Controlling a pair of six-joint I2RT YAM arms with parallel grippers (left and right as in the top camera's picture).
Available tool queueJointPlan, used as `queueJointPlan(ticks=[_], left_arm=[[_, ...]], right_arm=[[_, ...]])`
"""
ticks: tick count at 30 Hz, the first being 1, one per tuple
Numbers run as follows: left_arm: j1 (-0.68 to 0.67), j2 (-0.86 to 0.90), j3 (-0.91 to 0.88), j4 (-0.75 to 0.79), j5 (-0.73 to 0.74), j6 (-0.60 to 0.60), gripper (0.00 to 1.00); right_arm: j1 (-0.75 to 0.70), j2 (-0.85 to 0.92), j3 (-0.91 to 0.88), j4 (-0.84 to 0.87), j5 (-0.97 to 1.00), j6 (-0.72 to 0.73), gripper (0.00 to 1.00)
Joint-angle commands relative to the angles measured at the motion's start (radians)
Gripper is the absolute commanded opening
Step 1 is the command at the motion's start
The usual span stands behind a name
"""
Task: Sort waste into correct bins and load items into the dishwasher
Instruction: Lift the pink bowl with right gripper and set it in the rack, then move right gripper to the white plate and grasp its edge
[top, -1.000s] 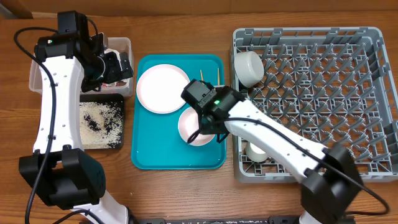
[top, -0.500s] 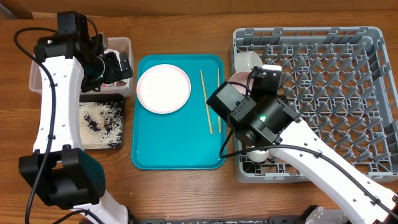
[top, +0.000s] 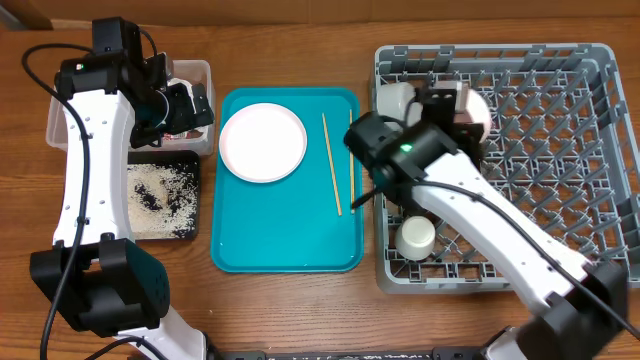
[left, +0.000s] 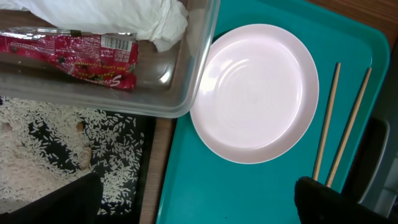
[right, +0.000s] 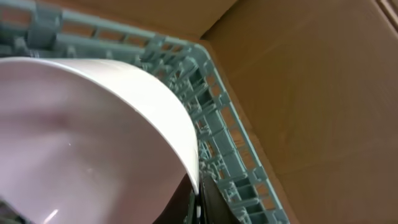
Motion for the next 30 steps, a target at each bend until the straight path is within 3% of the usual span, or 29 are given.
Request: queueJointPlan(ticks=[1,4,23,30], left_arm=[[-0.001,0.0,0.026,0.0,0.009,-0.003,1.0],[-0.001,0.0,0.026,0.0,0.009,-0.003,1.0],[-0.001,0.0,0.026,0.0,0.009,-0.003,1.0],[-0.001,0.0,0.026,0.0,0.009,-0.003,1.0]], right_arm=[[0.003,0.097,0.019,-0.093,0.007,0.084,0.04],[0.003,0.16,0.019,-0.166,-0.039,0.176,0.04],[0.01,0.228,0.014,-0.118,-0.212,0.175,0.04],[0.022,0.228,0.019,-0.175,-0.382,0.176,0.04]])
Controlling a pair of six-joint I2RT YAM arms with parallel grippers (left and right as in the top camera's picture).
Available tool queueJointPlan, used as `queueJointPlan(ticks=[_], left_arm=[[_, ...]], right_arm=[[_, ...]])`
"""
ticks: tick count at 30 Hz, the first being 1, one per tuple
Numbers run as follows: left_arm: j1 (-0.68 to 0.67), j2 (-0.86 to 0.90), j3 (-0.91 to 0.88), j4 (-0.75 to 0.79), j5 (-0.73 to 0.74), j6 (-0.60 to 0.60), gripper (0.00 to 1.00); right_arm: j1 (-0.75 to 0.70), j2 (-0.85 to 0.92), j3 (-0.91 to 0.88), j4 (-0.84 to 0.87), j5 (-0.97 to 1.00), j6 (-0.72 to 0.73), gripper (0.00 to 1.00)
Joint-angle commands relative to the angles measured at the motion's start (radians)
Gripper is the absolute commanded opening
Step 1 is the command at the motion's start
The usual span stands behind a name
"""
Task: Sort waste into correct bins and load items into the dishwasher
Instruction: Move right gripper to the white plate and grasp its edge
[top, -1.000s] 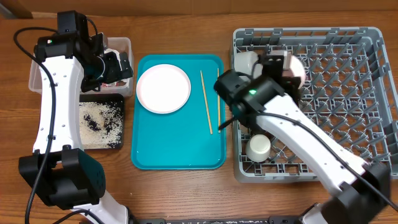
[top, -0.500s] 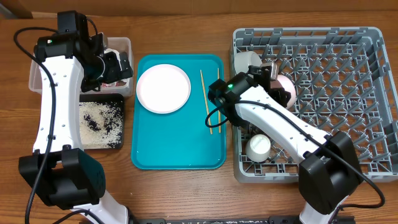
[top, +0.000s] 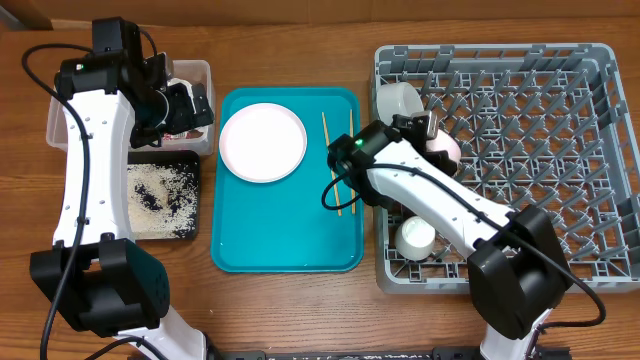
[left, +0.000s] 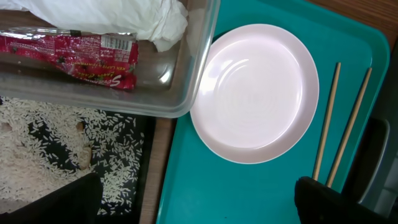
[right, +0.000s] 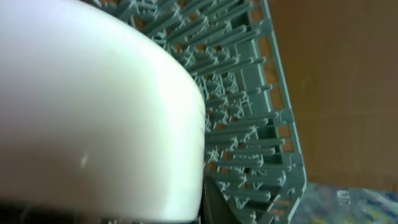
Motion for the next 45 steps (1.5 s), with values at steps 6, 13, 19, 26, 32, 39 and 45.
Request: queueJointPlan(ticks=[6,13,19,26,32,39,45], left_arm=[[-0.001,0.0,0.026,0.0,0.008,-0.003,1.0],[-0.001,0.0,0.026,0.0,0.009,-0.003,1.0],[-0.001,0.0,0.026,0.0,0.008,-0.003,1.0],[-0.001,0.0,0.026,0.0,0.008,-0.003,1.0],[-0.001,0.0,0.026,0.0,0.009,-0.003,1.0],[-0.001,0.0,0.026,0.0,0.008,-0.003,1.0],[-0.001,0.0,0.026,0.0,0.008,-0.003,1.0]], right_arm=[[-0.003,0.012,0.061,-0.041,-0.273,-0.008,0.23],[0.014,0.011,0.148,-0.041,-0.369,-0.068,0.51],[0.017,0.011,0.192,-0.039,-0.508,-0.122,0.51],[0.017,0.011,0.308,-0.015,-0.583,-0.167,0.71],[0.016,0.013,0.378,0.346,-0.654,-0.174,0.99],[0.016,0.063,0.241,0.863,-0.84,-0.152,0.77],[0.016,0.225,0.237,0.974,-0.928,-0.125,0.64]])
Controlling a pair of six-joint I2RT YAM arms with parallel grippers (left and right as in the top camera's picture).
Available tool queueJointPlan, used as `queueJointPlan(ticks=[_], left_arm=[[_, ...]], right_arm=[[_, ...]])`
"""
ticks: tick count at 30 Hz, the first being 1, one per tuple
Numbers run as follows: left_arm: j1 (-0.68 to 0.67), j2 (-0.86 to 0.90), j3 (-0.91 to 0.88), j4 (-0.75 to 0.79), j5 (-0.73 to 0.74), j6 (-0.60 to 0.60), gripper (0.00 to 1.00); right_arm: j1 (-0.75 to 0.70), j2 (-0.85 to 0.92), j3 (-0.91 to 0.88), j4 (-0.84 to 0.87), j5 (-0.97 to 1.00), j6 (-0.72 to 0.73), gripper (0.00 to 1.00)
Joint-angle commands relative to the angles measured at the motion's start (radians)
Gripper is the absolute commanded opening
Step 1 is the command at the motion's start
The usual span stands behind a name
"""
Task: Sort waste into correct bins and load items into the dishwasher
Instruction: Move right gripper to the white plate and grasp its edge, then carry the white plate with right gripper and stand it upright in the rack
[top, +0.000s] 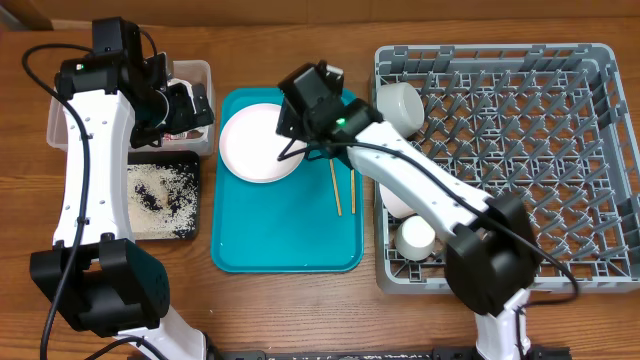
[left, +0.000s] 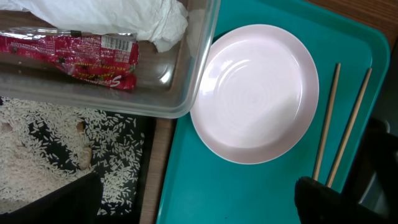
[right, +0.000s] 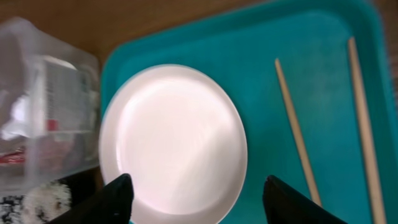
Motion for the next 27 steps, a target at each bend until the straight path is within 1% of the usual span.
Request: queueJointPlan(ticks=[1,3,6,9,10,11,13,14,15,16,17,21,23,24,27], left_arm=[[-0.001,0.0,0.024,0.0,0.008,-0.003,1.0],[-0.001,0.0,0.024,0.0,0.008,-0.003,1.0],[-0.001,0.0,0.024,0.0,0.008,-0.003,1.0],[-0.001,0.0,0.024,0.0,0.008,-0.003,1.0],[-0.001,0.0,0.024,0.0,0.009,-0.003,1.0],[-0.001,0.0,0.024,0.0,0.008,-0.003,1.0],[-0.001,0.0,0.024,0.0,0.008,-0.003,1.0],[-0.001,0.0,0.024,0.0,0.008,-0.003,1.0],[-0.001,0.0,0.024,0.0,0.008,-0.003,1.0],[-0.001,0.0,0.024,0.0,0.009,-0.003,1.0],[-0.001,0.0,0.024,0.0,0.009,-0.003,1.0],[-0.001,0.0,0.024,0.0,0.008,-0.003,1.0],[-0.001,0.0,0.024,0.0,0.008,-0.003,1.0],[-0.001,0.0,0.024,0.0,0.008,-0.003,1.0],[-0.001,0.0,0.024,0.0,0.009,-0.003,1.0]], right_arm=[[0.004,0.076,-0.012,0.025,-0.071,0.035,0.62],[0.004,0.1,-0.012,0.024,-0.07,0.047,0.59],[0.004,0.158,-0.012,0.025,-0.064,0.066,0.52],[0.004,0.187,-0.012,0.027,-0.064,0.066,0.48],[0.004,0.2,-0.012,0.024,-0.064,0.066,0.45],[0.005,0.205,-0.012,0.019,-0.065,0.066,0.43],[0.005,0.211,-0.012,0.007,-0.07,0.066,0.35],[0.005,0.211,-0.012,0.002,-0.07,0.066,0.29],[0.005,0.211,-0.012,-0.003,-0.07,0.066,0.14],[0.005,0.211,-0.012,-0.008,-0.071,0.066,0.06],[0.005,0.211,-0.012,-0.016,-0.07,0.066,0.04],[-0.003,0.203,-0.008,-0.034,-0.07,0.06,0.04],[-0.011,0.168,0.016,-0.049,-0.058,-0.031,0.04],[-0.014,0.129,0.039,-0.087,0.002,-0.063,0.04],[-0.016,0.016,0.095,-0.214,0.224,-0.082,0.04]])
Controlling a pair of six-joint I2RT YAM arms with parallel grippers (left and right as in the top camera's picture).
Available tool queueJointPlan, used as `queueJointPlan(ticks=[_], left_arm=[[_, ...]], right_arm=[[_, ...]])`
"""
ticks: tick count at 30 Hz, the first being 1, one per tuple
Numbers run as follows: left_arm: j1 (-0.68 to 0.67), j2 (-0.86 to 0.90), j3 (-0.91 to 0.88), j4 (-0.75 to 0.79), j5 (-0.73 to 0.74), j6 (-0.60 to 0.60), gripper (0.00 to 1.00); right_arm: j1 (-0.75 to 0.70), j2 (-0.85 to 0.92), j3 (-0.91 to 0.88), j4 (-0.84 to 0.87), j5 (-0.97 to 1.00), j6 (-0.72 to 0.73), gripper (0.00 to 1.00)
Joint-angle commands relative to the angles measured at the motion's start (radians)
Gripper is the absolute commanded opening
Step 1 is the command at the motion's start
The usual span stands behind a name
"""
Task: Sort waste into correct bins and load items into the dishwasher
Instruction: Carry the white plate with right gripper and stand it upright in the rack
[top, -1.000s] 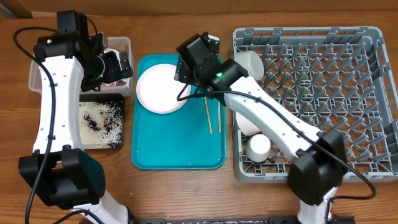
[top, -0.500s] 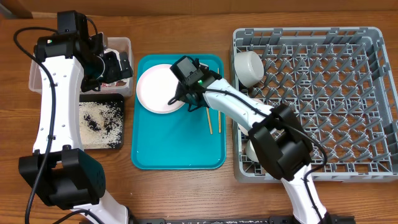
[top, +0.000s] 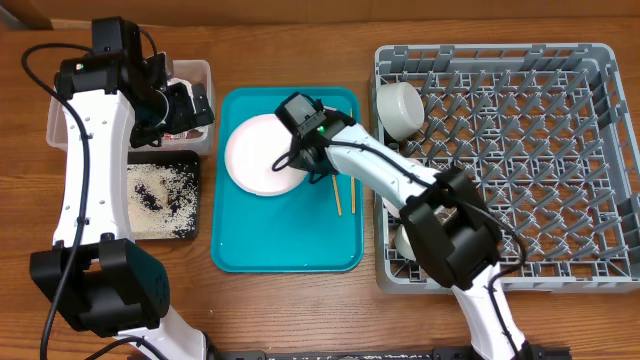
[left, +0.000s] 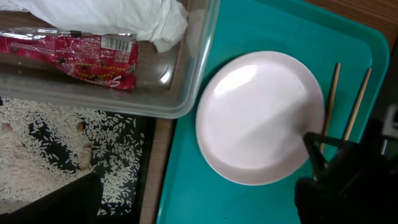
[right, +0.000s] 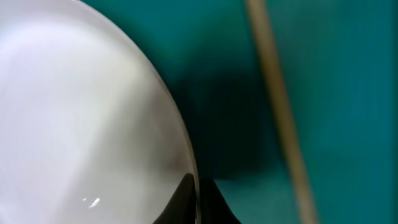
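A white plate (top: 258, 155) lies on the teal tray (top: 285, 235), its right side slightly raised. My right gripper (top: 303, 152) is shut on the plate's right rim; in the right wrist view the rim (right: 180, 130) runs down between the two dark fingertips of the gripper (right: 198, 190). Two wooden chopsticks (top: 337, 195) lie on the tray just right of the plate. My left gripper (top: 182, 105) hangs open over the clear bin's right end, holding nothing. Its view looks down on the plate (left: 258, 118) and the chopsticks (left: 329, 93).
A clear bin (left: 186, 93) holds white tissue and a red wrapper (left: 74, 46). Below it a black tray of rice (top: 160, 195). At the right the grey dish rack (top: 520, 160) holds a white bowl (top: 400, 103); another cup (top: 404, 240) is partly hidden by my right arm.
My right gripper was open above the plate; now it is down at the plate's right edge and shut on the rim. The plate has shifted slightly and tilted. The left arm has not moved.
My right gripper held a white bowl over the rack's upper left, then lower at the rack's left side. Later it hung empty and open over the plate on the tray. Now it grips the plate's rim. The left gripper stayed open by the clear bin throughout.
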Motion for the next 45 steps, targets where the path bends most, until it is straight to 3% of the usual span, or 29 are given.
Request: queueJointPlan(ticks=[1,7,9,12,21,35,36,37,39,41,45], left_arm=[[-0.001,0.0,0.024,0.0,0.009,-0.003,1.0],[-0.001,0.0,0.024,0.0,0.009,-0.003,1.0],[-0.001,0.0,0.024,0.0,0.009,-0.003,1.0],[-0.001,0.0,0.024,0.0,0.009,-0.003,1.0],[-0.001,0.0,0.024,0.0,0.009,-0.003,1.0],[-0.001,0.0,0.024,0.0,0.009,-0.003,1.0],[-0.001,0.0,0.024,0.0,0.009,-0.003,1.0],[-0.001,0.0,0.024,0.0,0.009,-0.003,1.0],[-0.001,0.0,0.024,0.0,0.009,-0.003,1.0],[-0.001,0.0,0.024,0.0,0.009,-0.003,1.0],[-0.001,0.0,0.024,0.0,0.009,-0.003,1.0]], right_arm=[[-0.012,-0.193,0.085,-0.095,0.298,-0.099,0.04],[-0.014,-0.451,0.106,-0.235,0.894,-0.246,0.04],[-0.018,-0.468,0.106,-0.298,1.121,-0.267,0.04],[-0.043,-0.467,0.089,-0.365,1.282,-0.267,0.04],[-0.222,-0.467,-0.095,-0.413,1.271,-0.263,0.04],[-0.244,-0.465,-0.388,-0.214,1.124,-0.263,0.05],[-0.244,-0.465,-0.388,-0.208,1.104,-0.264,0.11],[-0.244,-0.466,-0.388,-0.201,1.081,-0.263,0.24],[-0.242,-0.467,-0.377,-0.203,1.032,-0.264,0.7],[-0.242,-0.479,-0.337,-0.23,0.983,-0.264,0.8],[-0.242,-0.56,-0.145,-0.339,0.808,-0.264,0.8]])
